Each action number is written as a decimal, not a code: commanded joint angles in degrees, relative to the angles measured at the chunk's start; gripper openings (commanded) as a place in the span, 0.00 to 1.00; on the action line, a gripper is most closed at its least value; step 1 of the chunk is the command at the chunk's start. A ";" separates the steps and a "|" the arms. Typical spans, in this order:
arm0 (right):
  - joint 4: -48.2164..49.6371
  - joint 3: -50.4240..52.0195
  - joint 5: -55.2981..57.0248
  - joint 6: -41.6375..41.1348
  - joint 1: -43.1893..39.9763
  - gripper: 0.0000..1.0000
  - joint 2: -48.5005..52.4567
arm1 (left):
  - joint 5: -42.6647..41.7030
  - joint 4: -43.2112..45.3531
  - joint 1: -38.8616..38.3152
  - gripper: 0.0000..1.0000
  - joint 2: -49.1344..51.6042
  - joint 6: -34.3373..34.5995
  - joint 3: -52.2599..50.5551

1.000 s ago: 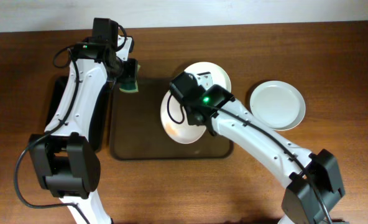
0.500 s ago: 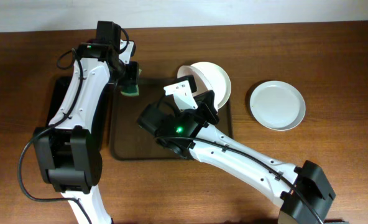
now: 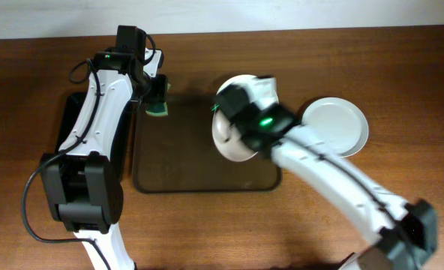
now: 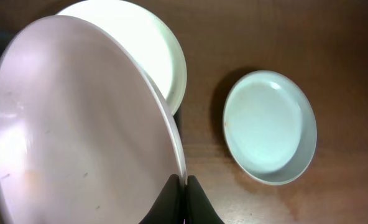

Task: Clean dirty plates on tray and stack at the side
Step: 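Set the plate onto the plate stack right of the tray, release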

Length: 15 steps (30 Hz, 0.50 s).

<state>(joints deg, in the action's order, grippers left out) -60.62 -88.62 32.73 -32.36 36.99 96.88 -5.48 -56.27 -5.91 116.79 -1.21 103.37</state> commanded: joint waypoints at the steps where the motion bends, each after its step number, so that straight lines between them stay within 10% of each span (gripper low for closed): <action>1: -0.11 -1.51 -14.03 0.66 -11.10 0.04 -4.26 | 0.35 0.00 0.07 0.01 0.31 0.59 -0.28; 8: -0.46 2.01 -23.96 2.16 -38.12 0.04 -4.26 | 0.33 0.00 0.07 0.01 0.31 0.59 -0.28; 15: 9.27 14.40 -23.71 2.10 -47.82 0.04 -2.78 | 0.33 0.00 0.07 0.01 0.31 0.59 -0.28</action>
<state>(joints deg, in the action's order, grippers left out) -54.54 -78.06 9.50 -30.72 -9.10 93.58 -5.45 -56.31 -5.91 116.79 -1.21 103.37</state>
